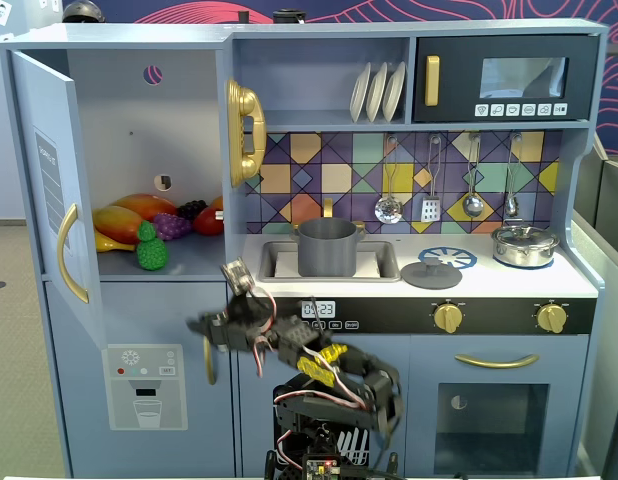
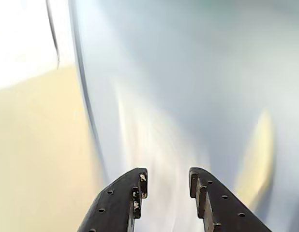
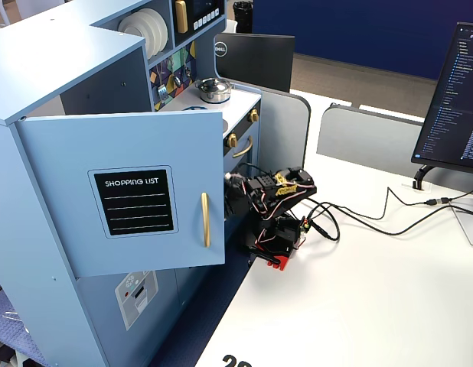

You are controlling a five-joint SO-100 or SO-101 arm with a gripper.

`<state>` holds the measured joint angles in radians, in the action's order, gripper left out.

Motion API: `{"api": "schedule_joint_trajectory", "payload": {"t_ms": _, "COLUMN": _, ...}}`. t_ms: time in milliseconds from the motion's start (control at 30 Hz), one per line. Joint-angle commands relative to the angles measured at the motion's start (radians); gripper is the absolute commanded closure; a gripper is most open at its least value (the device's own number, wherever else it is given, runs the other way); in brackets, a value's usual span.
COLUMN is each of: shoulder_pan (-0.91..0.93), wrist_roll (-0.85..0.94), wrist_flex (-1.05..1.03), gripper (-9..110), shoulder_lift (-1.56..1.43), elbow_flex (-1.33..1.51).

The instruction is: Pick up the green pineapple from the left cabinet and place it in the gray recipient

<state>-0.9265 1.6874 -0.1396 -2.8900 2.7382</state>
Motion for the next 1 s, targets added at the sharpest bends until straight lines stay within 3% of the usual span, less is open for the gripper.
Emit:
{"api": "schedule_joint_trajectory", "payload": {"t_ms": 0, "shoulder_pan": -0.014, "wrist_roll": 0.066, "wrist_flex": 0.078, "gripper": 100, "shoulder_lift": 0.181, "elbow_flex": -0.227}}
{"api": "schedule_joint_trajectory", "payload": {"t_ms": 367, "shoulder_pan": 0.120, "wrist_roll": -0.176, "wrist_flex": 0.348, "gripper": 69, "shoulder_lift": 0.551, "elbow_flex": -0.468}}
{"api": "schedule_joint_trajectory", "payload": {"t_ms": 633, "shoulder_pan": 0.149, "wrist_roll": -0.141, "wrist_flex": 0.466, "gripper": 64, "shoulder_lift": 0.726, "elbow_flex": -0.541}}
{"api": "schedule_joint_trajectory", "payload": {"t_ms": 967, "shoulder_pan": 0.147, "wrist_roll": -0.110, "wrist_flex": 0.471, "gripper": 62, "shoulder_lift": 0.897, "elbow_flex": -0.713}}
